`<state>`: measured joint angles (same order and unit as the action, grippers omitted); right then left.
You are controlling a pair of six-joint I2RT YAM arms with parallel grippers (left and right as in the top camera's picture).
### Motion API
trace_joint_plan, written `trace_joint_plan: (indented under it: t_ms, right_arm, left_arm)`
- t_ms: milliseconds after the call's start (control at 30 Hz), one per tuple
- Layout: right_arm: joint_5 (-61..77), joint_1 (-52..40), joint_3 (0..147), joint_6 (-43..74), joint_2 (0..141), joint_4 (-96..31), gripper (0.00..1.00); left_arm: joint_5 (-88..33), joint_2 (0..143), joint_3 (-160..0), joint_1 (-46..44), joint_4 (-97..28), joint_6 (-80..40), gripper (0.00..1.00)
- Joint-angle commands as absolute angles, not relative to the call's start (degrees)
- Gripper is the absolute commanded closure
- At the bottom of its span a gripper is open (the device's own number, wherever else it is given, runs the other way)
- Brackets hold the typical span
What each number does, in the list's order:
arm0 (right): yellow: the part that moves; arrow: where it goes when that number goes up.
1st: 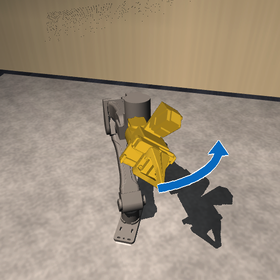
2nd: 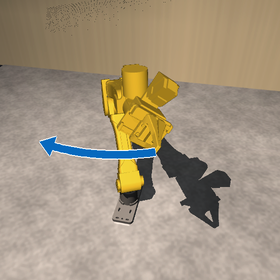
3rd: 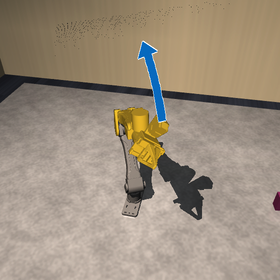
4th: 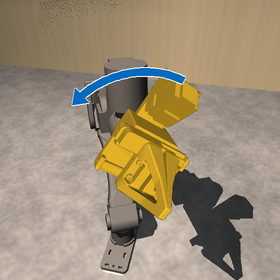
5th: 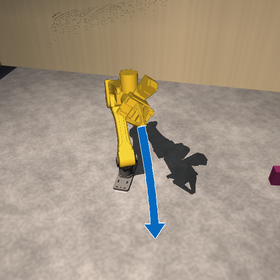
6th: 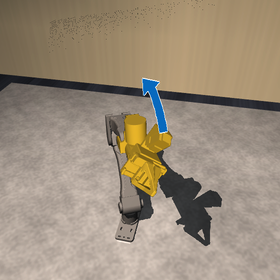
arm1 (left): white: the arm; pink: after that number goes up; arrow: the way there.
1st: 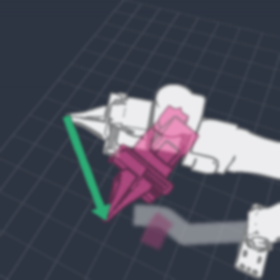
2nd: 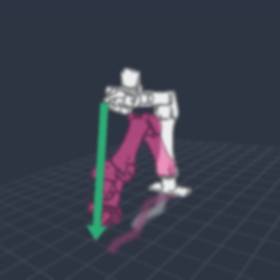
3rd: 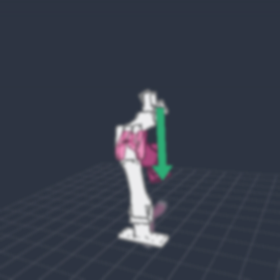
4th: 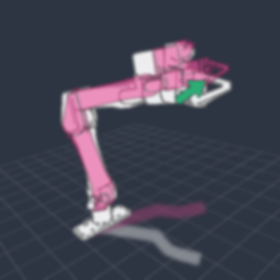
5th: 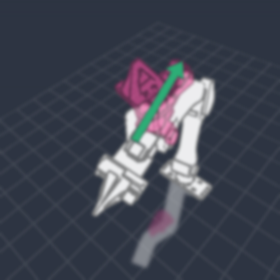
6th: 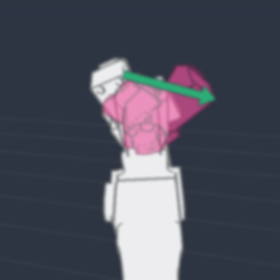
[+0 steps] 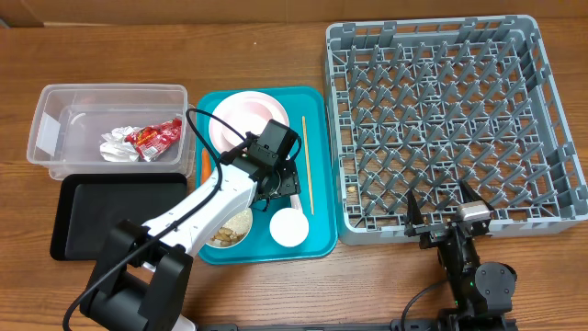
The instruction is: Sort waste into correct bins and load items into the dishwasher
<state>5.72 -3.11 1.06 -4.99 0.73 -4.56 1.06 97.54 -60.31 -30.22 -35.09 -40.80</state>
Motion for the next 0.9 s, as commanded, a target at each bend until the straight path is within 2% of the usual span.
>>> trace_joint_plan:
  t_ms: [0, 333, 567, 633, 867]
  right_arm:
    - [5.7, -3.4, 0.4, -5.4, 0.2, -4.4, 0.00]
    - [5.7, -3.4, 0.4, -5.4, 0.2, -4.4, 0.00]
    - [5.7, -3.4, 0.4, -5.4, 0.2, -4.4, 0.00]
    - [5.7, -3.4, 0.4, -5.4, 0.2, -4.4, 0.00]
    - [5.7, -3.4, 0.4, -5.4, 0.2, -4.4, 0.00]
  left_arm:
    - [1.5, 98.1, -60.0, -29.9, -35.1, -41.8, 0.33]
    - [0.4, 98.1, -60.0, -29.9, -35.1, -41.8, 0.46]
    - [0.3, 98.1, -60.0, -29.9, -35.3, -41.8, 0.41]
    - [0.3, 98.1, -60.0, -29.9, -35.3, -41.8, 0.45]
    - [0.3, 98.1, -60.0, -29.9, -35.3, -41.8, 0.51]
